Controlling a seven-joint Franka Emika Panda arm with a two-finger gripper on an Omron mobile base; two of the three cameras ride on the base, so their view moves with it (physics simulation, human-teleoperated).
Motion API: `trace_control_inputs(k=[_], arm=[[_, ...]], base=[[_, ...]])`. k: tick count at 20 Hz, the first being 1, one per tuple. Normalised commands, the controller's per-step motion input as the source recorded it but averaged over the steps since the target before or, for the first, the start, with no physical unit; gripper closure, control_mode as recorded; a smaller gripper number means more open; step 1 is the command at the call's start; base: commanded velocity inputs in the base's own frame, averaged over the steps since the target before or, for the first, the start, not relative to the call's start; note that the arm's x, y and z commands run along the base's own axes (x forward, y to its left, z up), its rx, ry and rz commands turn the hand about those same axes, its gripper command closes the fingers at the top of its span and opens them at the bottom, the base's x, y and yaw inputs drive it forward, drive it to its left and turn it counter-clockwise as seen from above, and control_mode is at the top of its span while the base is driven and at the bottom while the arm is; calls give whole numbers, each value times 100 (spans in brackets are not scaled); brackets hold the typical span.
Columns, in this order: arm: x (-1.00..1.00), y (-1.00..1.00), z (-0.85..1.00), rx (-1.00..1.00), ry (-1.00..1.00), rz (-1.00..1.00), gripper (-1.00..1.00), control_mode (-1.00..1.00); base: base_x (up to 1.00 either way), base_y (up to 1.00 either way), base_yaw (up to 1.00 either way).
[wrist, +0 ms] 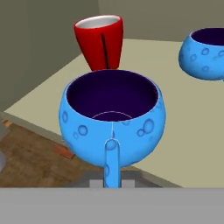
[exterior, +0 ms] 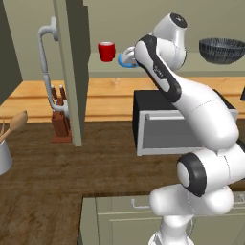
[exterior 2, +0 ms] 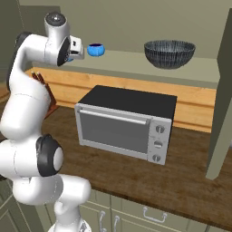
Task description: Gather all objects into one cabinet and sort the glasses and bowls to opposite sides.
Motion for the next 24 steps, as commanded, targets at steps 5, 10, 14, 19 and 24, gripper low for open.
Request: trace_control_inputs(k=[5,10,14,19,24], arm=[[43,0,-2,0,1,0,100,-100],[25,0,0,0,1,0,100,-100],[12,6,0,0,0,0,100,-100],[2,5,-9,0,0,0,-100,-100],[1,3,-8,0,-1,0,-100,-100]], base=[[0,0,0],[0,0,0],[0,0,0],[0,0,0],[0,0,0]])
